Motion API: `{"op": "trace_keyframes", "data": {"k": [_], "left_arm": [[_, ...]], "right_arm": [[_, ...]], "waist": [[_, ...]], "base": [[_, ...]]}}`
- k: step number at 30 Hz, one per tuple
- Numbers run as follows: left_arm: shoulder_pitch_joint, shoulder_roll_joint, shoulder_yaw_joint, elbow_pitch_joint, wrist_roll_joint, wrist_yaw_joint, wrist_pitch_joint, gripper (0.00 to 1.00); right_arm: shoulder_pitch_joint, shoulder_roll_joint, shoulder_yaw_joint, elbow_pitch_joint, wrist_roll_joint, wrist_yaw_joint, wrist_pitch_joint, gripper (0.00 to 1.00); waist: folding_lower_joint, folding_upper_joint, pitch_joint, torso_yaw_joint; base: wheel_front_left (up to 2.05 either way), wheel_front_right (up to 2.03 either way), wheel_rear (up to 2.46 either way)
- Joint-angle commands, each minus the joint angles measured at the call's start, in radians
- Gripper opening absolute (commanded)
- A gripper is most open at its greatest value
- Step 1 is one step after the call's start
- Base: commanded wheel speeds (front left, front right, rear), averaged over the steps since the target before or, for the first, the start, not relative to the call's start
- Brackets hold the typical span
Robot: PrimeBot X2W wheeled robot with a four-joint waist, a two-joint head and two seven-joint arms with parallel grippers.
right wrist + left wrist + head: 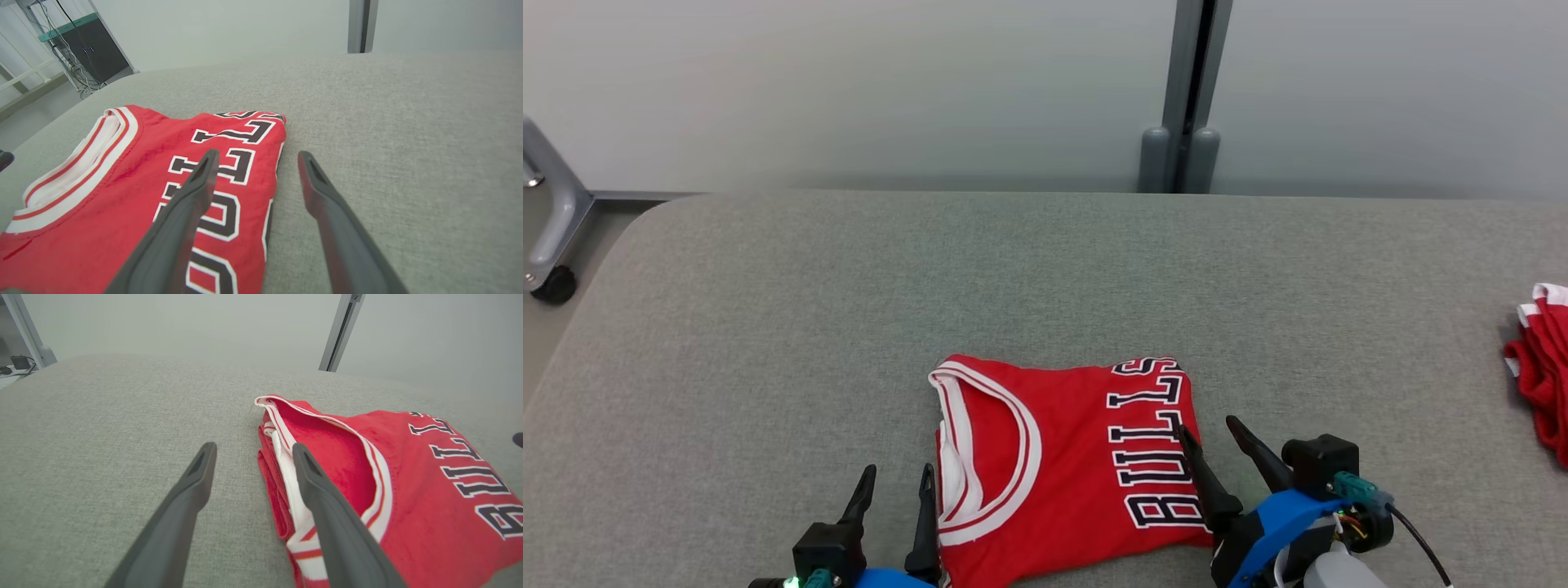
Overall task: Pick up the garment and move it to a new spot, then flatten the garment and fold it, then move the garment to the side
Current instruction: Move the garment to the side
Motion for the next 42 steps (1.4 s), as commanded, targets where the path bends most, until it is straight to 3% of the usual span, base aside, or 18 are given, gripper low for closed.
{"op": "trace_keyframes", "data": {"k": [1, 9, 10, 11, 14, 19, 27, 36, 42], "left_arm": [[-0.015, 0.001, -0.006, 0.0, -0.005, 0.004, -0.002, 1.0], [-0.032, 0.001, -0.025, 0.003, -0.029, 0.015, -0.002, 1.0], [-0.031, 0.001, -0.024, 0.003, -0.029, 0.016, -0.002, 1.0], [-0.031, 0.001, -0.023, 0.003, -0.028, 0.018, -0.002, 1.0], [-0.021, 0.001, -0.01, -0.001, -0.033, 0.024, -0.002, 1.0], [-0.012, 0.001, 0.013, 0.002, -0.021, 0.009, -0.002, 1.0], [-0.036, 0.001, -0.01, 0.003, -0.044, -0.013, -0.002, 1.0], [-0.065, 0.001, -0.076, 0.0, -0.069, -0.031, -0.002, 1.0], [-0.087, 0.001, -0.114, 0.002, -0.083, -0.032, -0.002, 1.0]], "right_arm": [[-0.025, -0.003, 0.004, 0.027, 0.017, 0.0, -0.004, 1.0], [-0.106, -0.001, 0.076, 0.216, 0.117, 0.0, 0.023, 0.98], [-0.103, 0.0, 0.095, 0.22, 0.142, 0.0, 0.021, 0.42], [-0.103, 0.001, 0.107, 0.213, 0.164, 0.0, 0.017, 0.0], [-0.113, -0.002, 0.101, 0.234, 0.173, 0.0, 0.004, 0.0], [-0.123, -0.012, 0.076, 0.223, 0.152, -0.001, -0.002, 0.0], [-0.063, -0.021, 0.013, 0.165, 0.09, -0.001, -0.004, 0.0], [-0.032, -0.031, 0.014, 0.128, 0.073, 0.0, -0.004, 0.0], [-0.021, -0.044, 0.022, 0.11, 0.082, 0.0, -0.004, 0.0]], "waist": [[-0.0001, 0.0, 0.036, 0.038], [-0.0001, 0.0, 0.078, 0.086], [-0.0001, 0.0, 0.08, 0.087], [-0.0001, 0.0, 0.081, 0.086], [-0.0001, 0.0, 0.076, 0.067], [-0.0001, 0.0, 0.059, -0.021], [-0.0001, 0.0, 0.021, -0.239], [-0.0001, 0.0, 0.007, -0.454], [-0.0001, 0.0, 0.018, -0.511]], "base": [[0.0, 0.0, 0.0], [0.0, 0.0, 0.0], [0.0, 0.0, 0.0], [0.0, 0.0, 0.0], [0.0, 0.0, 0.0], [0.0, 0.0, 0.0], [0.0, 0.0, 0.0], [0.0, 0.0, 0.0], [0.0, 0.0, 0.0]]}}
